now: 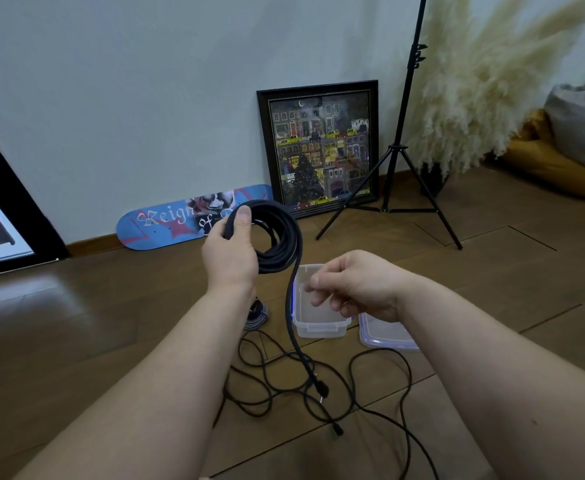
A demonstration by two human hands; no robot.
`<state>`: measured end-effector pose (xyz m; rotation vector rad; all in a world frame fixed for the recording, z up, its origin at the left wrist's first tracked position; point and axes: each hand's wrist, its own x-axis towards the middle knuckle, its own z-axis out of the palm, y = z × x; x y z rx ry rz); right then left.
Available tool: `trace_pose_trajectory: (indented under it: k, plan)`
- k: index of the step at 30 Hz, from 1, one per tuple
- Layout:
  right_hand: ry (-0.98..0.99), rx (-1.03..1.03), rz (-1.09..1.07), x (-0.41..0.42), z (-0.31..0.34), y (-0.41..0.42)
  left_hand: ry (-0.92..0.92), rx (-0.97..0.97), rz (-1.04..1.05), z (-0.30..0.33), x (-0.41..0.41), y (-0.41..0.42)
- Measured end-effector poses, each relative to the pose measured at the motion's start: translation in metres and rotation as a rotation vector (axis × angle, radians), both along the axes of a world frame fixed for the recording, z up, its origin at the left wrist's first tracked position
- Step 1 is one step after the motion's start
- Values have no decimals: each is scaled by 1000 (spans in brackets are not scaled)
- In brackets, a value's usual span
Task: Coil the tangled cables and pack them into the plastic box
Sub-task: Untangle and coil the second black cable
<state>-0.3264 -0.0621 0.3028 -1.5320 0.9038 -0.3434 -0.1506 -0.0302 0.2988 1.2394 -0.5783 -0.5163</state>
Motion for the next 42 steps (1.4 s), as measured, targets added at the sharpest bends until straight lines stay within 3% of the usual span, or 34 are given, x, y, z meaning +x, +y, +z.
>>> trace_pose_trajectory:
  k: [3,10,12,16,22,25,30,37,42]
  plan:
    - [-49,63,-35,6,-4,1,-6,0,-14,-3,-2,-4]
    - [-113,0,-208,15,-3,-4,-42,16,-66,-7,-6,-5]
    - [-120,-91,-355,14,-4,-6,8,27,-78,-6,-4,-3]
    - [9,-523,-512,8,-4,-16,168,25,-185,3,-5,2]
    - [228,-654,-469,3,-9,-19,210,26,-318,8,-4,8]
    - [219,-618,-518,3,-10,-21,182,32,-365,8,-1,9]
    - [-148,-337,-623,-2,-5,-28,85,62,-411,1,2,9]
    - [-517,-201,-731,3,5,-31,-40,125,-591,-3,-4,10]
    - [-462,-225,-649,10,3,-22,-101,82,-659,-3,-13,10]
